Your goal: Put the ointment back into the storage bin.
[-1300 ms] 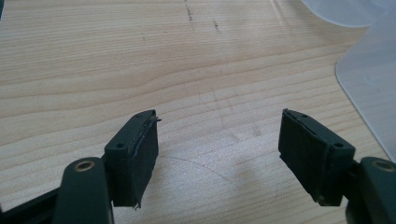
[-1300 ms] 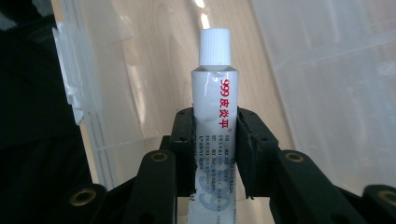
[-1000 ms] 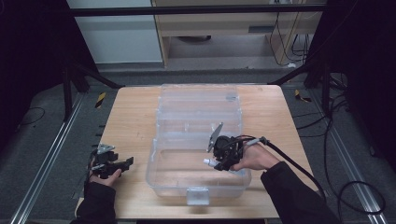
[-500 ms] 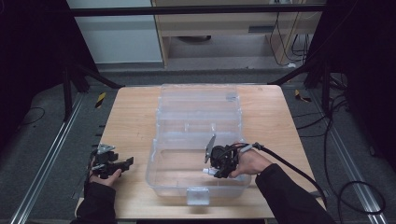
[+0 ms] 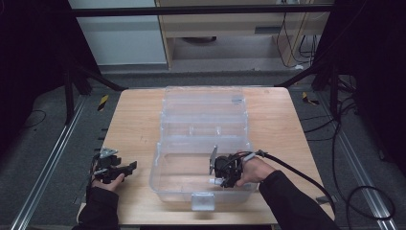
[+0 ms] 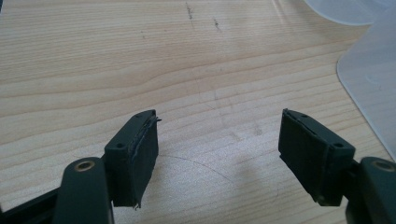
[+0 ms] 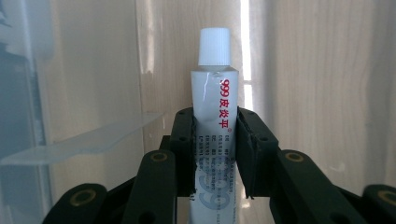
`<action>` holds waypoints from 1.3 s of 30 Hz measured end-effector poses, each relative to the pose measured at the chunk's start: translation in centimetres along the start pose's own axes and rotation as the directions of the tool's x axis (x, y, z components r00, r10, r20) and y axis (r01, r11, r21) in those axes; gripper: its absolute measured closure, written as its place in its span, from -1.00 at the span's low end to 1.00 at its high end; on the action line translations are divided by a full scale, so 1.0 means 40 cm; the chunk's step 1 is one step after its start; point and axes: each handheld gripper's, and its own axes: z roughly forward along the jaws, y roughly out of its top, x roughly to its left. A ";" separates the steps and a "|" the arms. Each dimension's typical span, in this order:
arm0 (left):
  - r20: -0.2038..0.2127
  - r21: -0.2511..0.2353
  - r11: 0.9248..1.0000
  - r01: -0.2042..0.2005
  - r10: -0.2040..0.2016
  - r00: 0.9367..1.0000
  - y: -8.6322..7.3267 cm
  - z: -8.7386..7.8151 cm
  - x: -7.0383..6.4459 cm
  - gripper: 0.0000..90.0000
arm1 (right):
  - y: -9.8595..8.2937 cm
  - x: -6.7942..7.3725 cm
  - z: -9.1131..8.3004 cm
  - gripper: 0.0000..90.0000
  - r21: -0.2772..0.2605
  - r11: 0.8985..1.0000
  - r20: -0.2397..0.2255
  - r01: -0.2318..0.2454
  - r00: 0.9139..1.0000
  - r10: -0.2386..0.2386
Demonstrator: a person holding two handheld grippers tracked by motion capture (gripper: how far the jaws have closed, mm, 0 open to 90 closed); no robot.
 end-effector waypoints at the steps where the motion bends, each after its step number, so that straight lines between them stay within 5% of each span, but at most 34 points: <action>1: 0.000 0.000 1.000 0.000 0.000 1.000 0.000 0.000 0.000 -0.37 | 0.000 0.000 0.000 0.55 0.000 1.000 0.000 0.000 1.000 0.000; 22: 0.001 0.001 1.000 -0.002 0.002 1.000 0.000 0.001 0.000 -0.37 | 0.001 0.000 0.042 0.53 0.068 0.997 -0.034 0.027 0.999 -0.024; 25: 0.001 0.002 1.000 -0.002 0.002 1.000 0.000 0.001 0.000 -0.37 | 0.001 0.004 0.037 0.53 0.066 0.998 -0.034 -0.001 0.999 0.003; 28: 0.001 0.002 1.000 -0.002 0.002 1.000 0.000 0.001 0.000 -0.37 | -0.002 0.001 0.035 0.52 0.046 0.999 -0.028 0.022 0.999 -0.021; 32: 0.001 0.002 1.000 -0.002 0.002 1.000 -0.001 0.001 0.000 -0.37 | -0.009 0.005 0.010 0.50 0.022 1.000 -0.007 -0.010 1.000 0.010; 37: 0.001 0.000 1.000 0.000 0.000 1.000 0.000 0.000 -0.001 -0.37 | -0.030 0.004 -0.047 0.46 -0.078 0.996 0.045 -0.045 0.998 0.049; 39: 0.002 0.002 1.000 -0.002 0.002 1.000 0.000 0.001 -0.001 -0.37 | -0.047 0.007 -0.084 0.40 -0.154 0.983 0.075 -0.101 0.991 0.114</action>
